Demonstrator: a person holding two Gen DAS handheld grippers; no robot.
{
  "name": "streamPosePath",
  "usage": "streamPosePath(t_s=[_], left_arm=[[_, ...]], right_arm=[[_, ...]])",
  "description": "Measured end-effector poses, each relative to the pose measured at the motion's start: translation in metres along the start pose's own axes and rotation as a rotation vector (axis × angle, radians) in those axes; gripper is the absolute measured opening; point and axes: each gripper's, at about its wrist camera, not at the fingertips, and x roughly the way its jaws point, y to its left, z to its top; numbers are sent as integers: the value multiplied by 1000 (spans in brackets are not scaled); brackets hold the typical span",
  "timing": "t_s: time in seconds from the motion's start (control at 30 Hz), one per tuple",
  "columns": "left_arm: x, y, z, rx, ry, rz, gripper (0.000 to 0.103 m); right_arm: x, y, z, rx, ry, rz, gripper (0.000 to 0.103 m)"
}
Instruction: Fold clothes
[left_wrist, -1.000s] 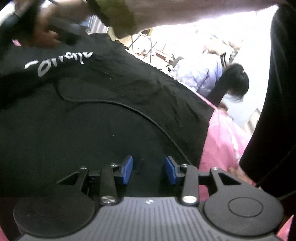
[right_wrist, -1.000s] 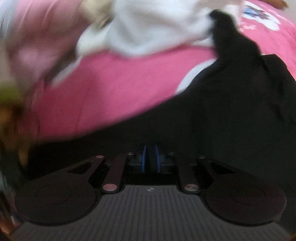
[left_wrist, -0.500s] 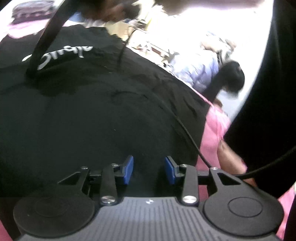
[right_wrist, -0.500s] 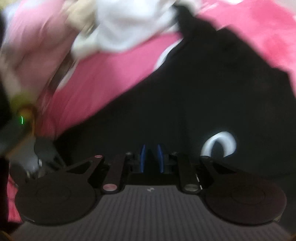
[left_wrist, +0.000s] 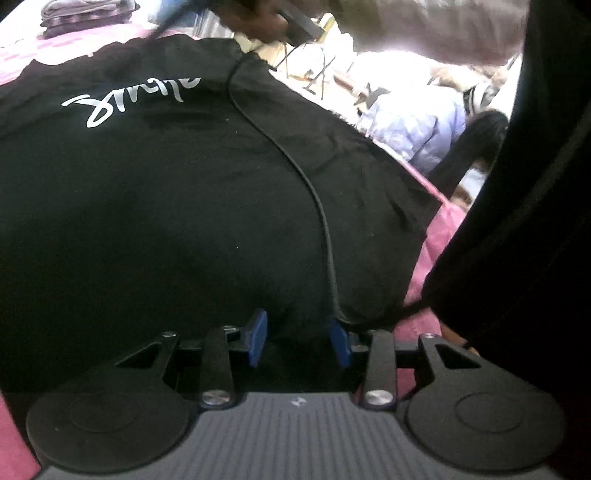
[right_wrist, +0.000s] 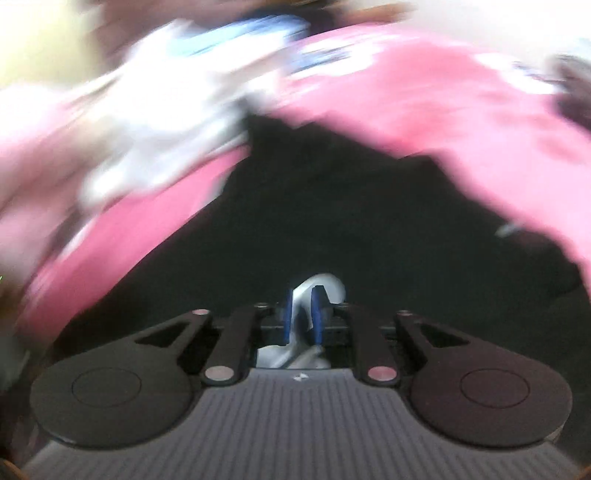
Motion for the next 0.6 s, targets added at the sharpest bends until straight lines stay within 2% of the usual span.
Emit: streamPosePath(t_s=[0.07,0.1,0.13,0.17,0.23,0.37,0.43,0.5,0.53,0.6], left_arm=[[-1,-3,2,3,28,19,39],[-1,-4,4,5,41,28,39],[-2,-4,4,-3,61,27,39],[-2,-2,6,-13,87,26,39],[-3,-1,10,-12,129,21,39],[-1,3,19,-1,201,20,39],[-2,2,22,8,220,29,39],[-4,2,24,11,237,47,39],[-5,2,24,11,240,54,39],[-6,3,24,3,243,64,39]], right_arm=[[2,0,-29,-23,31,30,20],[3,0,-43,-34,47,45,17],[3,-9,-53,0,39,69,8],[2,-30,-58,107,-7,107,0],[1,-67,-66,290,-85,175,0],[-13,-54,-80,235,-119,182,0],[-24,-57,-87,278,-132,209,12],[-53,-56,-92,242,-169,256,26],[-59,-53,-94,226,-190,249,27],[-62,-55,-94,227,-226,181,30]])
